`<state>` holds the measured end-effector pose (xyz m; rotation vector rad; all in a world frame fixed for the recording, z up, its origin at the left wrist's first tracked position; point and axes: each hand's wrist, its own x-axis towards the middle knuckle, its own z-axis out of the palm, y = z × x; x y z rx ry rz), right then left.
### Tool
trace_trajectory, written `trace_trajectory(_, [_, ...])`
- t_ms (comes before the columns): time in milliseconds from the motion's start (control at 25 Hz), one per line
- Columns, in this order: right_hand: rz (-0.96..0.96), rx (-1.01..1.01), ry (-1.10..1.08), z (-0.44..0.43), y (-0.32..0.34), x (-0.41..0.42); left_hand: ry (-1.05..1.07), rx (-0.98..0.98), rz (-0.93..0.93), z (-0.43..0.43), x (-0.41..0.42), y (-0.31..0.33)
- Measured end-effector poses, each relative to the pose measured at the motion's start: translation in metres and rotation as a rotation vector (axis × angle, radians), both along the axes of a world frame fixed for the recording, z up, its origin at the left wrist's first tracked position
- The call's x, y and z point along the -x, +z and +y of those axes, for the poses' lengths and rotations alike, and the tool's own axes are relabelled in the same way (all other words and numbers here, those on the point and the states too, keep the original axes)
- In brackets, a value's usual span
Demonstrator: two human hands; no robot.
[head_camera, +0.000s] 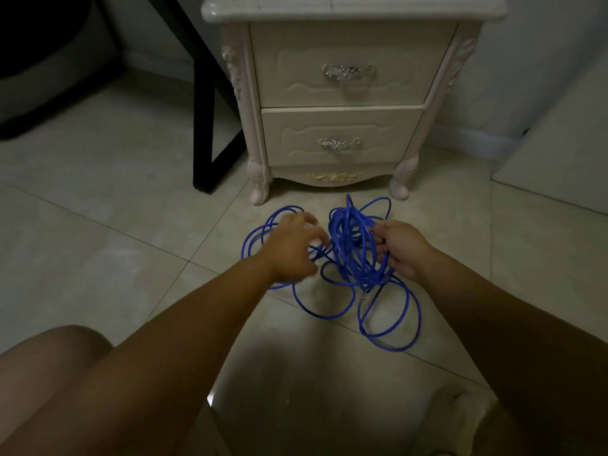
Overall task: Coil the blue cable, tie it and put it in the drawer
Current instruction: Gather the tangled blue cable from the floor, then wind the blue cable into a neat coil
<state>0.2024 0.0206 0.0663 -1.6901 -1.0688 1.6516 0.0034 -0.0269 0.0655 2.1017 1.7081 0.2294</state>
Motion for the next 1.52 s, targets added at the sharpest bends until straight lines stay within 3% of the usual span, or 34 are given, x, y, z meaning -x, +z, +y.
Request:
trace_trajectory(80, [0.123,0.053,-0.026,0.006,0.011,0.001,-0.214,0.002,0.205,-0.007,-0.019,-0.001])
trace_trajectory(160, [0.232,0.089,-0.053,0.013,0.027,0.002,-0.252,-0.088,0.329,-0.009,-0.029,-0.003])
trace_trajectory(240, [0.314,0.098,-0.064,0.017,0.045,0.002,-0.242,-0.129,0.334,-0.007,-0.030,0.002])
trace_trajectory(360, [0.272,0.000,-0.051,0.017,0.067,-0.001,-0.129,0.052,-0.022,0.000,-0.023,0.027])
trace_trajectory(520, [-0.330,-0.358,0.193,0.008,0.095,-0.006,0.137,0.044,-0.494,0.010,0.001,0.098])
trace_trajectory(560, [-0.371,-0.418,0.253,0.005,0.106,-0.004,0.166,0.068,-0.578,0.010,0.007,0.117])
trace_trajectory(760, [-0.145,-0.496,0.516,-0.021,0.153,0.029,0.198,0.059,-0.776,0.003,0.013,0.174])
trace_trajectory(960, [0.153,-0.402,0.410,-0.018,0.147,0.046,0.385,-0.045,-0.894,0.016,0.038,0.186])
trace_trajectory(1160, [-0.023,-0.419,0.493,0.015,0.132,0.046,0.560,-0.016,-1.205,0.046,0.056,0.162])
trace_trajectory(1240, [0.015,-0.457,0.344,0.028,0.129,0.049,0.595,-0.015,-1.258,0.058,0.057,0.159])
trace_trajectory(1360, [0.320,-0.442,0.078,0.035,0.137,0.060,0.697,-0.022,-1.290,0.067,0.050,0.153])
trace_trajectory(1440, [0.524,-0.361,0.097,0.035,0.143,0.068,0.814,-0.036,-1.341,0.074,0.043,0.148])
trace_trajectory(1520, [0.518,-0.311,0.218,0.036,0.143,0.071,0.906,-0.020,-1.415,0.081,0.039,0.145])
